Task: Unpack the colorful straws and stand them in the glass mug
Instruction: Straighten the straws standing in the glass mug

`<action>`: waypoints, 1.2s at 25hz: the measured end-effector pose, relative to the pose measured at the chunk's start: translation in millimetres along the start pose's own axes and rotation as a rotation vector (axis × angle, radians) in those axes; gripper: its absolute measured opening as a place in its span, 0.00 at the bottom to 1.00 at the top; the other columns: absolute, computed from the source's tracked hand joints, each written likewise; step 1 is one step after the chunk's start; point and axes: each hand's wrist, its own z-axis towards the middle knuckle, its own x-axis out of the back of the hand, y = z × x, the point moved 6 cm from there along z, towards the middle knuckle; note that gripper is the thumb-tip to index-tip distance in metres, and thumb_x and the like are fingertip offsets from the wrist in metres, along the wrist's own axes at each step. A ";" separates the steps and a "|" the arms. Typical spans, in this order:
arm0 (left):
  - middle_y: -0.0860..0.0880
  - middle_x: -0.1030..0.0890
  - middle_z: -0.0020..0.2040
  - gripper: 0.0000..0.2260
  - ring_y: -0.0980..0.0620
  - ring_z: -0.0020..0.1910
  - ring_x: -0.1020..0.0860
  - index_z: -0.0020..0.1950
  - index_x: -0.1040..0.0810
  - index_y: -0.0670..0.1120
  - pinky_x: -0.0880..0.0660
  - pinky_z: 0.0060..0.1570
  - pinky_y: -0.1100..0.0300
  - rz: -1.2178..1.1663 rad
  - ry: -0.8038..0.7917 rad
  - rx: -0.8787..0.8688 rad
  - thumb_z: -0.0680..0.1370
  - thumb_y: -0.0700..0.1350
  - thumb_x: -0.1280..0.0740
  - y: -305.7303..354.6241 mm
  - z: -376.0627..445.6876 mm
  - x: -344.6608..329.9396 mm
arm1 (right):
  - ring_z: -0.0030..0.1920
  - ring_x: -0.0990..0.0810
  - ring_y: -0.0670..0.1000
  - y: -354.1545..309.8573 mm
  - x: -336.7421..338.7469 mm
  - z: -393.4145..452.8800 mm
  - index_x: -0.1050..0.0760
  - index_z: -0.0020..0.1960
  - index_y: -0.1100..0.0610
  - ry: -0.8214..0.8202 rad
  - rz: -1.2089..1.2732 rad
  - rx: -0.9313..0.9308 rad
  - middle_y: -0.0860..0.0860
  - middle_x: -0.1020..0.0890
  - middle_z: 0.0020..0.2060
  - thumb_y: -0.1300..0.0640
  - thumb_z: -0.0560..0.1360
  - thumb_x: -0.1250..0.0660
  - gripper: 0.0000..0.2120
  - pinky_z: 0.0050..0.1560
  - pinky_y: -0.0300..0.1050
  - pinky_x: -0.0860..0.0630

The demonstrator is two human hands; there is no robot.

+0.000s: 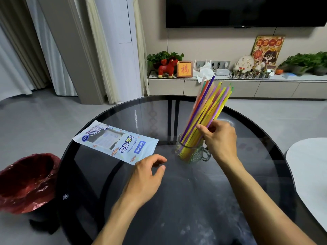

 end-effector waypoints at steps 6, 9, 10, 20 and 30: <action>0.47 0.32 0.73 0.21 0.45 0.72 0.35 0.70 0.30 0.48 0.36 0.69 0.50 0.541 0.038 0.071 0.77 0.48 0.34 -37.9 11.5 12.2 | 0.24 0.23 0.52 12.6 14.1 -7.6 0.25 0.24 0.60 -0.171 -0.433 -0.127 0.50 0.23 0.20 0.29 0.70 0.37 0.35 0.31 0.45 0.23; 0.46 0.34 0.75 0.24 0.46 0.73 0.35 0.75 0.39 0.49 0.40 0.71 0.50 0.698 -0.095 0.201 0.81 0.54 0.41 -57.8 3.4 5.9 | 0.27 0.17 0.51 10.5 10.5 -30.7 0.19 0.29 0.58 -0.441 -0.376 -0.159 0.50 0.18 0.22 0.37 0.74 0.35 0.27 0.36 0.50 0.16; 0.46 0.27 0.69 0.22 0.45 0.67 0.28 0.73 0.35 0.48 0.33 0.66 0.51 0.711 -0.077 0.159 0.80 0.53 0.40 -54.1 1.2 5.0 | 0.26 0.17 0.51 5.8 6.3 -39.1 0.19 0.31 0.58 -0.527 -0.344 -0.151 0.50 0.17 0.23 0.39 0.75 0.35 0.25 0.35 0.50 0.16; 0.52 0.17 0.39 0.09 0.49 0.40 0.21 0.44 0.18 0.47 0.24 0.45 0.54 0.552 0.213 -0.341 0.66 0.39 0.33 6.9 -40.4 51.2 | 0.50 0.18 0.56 -66.2 -87.7 -127.0 0.28 0.61 0.44 -0.578 -0.351 0.521 0.45 0.21 0.57 0.54 0.72 0.32 0.18 0.39 0.50 0.23; 0.44 0.18 0.36 0.06 0.47 0.33 0.23 0.40 0.20 0.44 0.27 0.36 0.56 0.153 0.884 0.184 0.76 0.42 0.32 -99.5 -54.0 296.8 | 0.54 0.21 0.55 -127.3 -169.1 -194.6 0.27 0.64 0.53 -0.486 -0.206 0.531 0.50 0.22 0.62 0.53 0.76 0.32 0.18 0.49 0.50 0.22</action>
